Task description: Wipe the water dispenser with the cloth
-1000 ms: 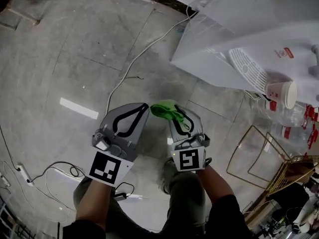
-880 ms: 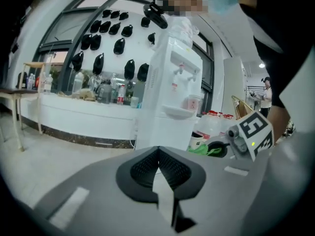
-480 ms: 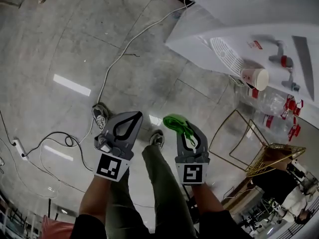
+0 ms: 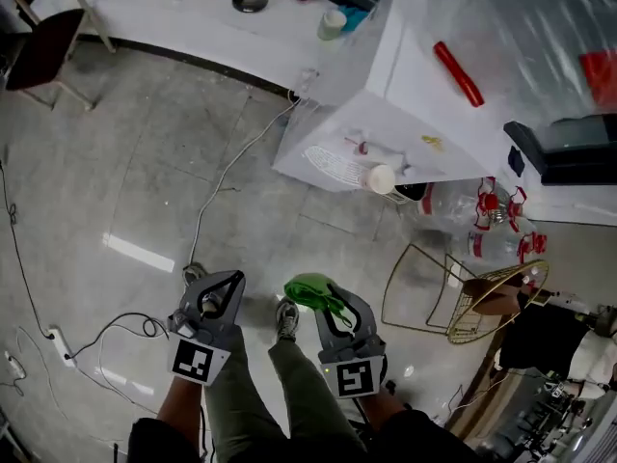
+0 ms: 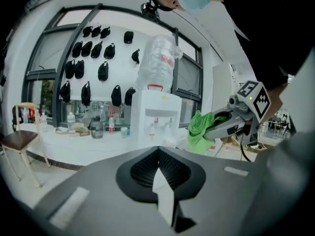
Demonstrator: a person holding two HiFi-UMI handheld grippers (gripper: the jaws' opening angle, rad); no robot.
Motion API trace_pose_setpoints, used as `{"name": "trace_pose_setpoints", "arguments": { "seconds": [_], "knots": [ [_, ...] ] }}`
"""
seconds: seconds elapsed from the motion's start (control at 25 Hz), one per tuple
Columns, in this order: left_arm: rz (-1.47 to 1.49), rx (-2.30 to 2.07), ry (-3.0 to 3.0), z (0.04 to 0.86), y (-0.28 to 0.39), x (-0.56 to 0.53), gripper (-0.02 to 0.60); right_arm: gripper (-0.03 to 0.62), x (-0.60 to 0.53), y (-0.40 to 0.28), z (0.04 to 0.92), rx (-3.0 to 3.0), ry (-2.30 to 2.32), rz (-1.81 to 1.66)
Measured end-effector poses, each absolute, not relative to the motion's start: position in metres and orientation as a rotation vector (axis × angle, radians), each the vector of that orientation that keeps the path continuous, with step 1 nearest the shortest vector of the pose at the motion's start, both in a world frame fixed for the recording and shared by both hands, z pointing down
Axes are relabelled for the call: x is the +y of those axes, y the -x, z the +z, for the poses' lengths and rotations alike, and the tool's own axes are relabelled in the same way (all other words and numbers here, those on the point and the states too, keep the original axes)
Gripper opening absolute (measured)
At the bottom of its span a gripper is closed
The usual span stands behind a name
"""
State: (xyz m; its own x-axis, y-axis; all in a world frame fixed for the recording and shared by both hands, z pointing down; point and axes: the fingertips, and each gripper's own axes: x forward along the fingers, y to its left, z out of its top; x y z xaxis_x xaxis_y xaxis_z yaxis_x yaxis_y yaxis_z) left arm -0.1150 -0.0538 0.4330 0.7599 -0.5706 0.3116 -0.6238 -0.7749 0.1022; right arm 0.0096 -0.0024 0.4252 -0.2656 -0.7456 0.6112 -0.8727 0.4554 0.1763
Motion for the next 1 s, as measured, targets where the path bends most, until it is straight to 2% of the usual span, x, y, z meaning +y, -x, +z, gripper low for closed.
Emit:
{"name": "trace_pose_setpoints", "arguments": {
  "seconds": [0.44, 0.72, 1.0],
  "knots": [
    [0.293, -1.027, -2.814, 0.266, 0.075, -0.034, 0.002, 0.087, 0.007, -0.046, 0.273, -2.176, -1.504, 0.179],
    [0.276, -1.09, -2.838, 0.201, 0.063, -0.006, 0.002, 0.087, 0.021, -0.066, 0.208, -2.229, -1.534, 0.068],
    [0.244, -1.158, -2.894, 0.158, 0.044, 0.017, 0.002, 0.086, 0.033, -0.089, 0.174, -2.315, -1.622, 0.14]
  ]
}}
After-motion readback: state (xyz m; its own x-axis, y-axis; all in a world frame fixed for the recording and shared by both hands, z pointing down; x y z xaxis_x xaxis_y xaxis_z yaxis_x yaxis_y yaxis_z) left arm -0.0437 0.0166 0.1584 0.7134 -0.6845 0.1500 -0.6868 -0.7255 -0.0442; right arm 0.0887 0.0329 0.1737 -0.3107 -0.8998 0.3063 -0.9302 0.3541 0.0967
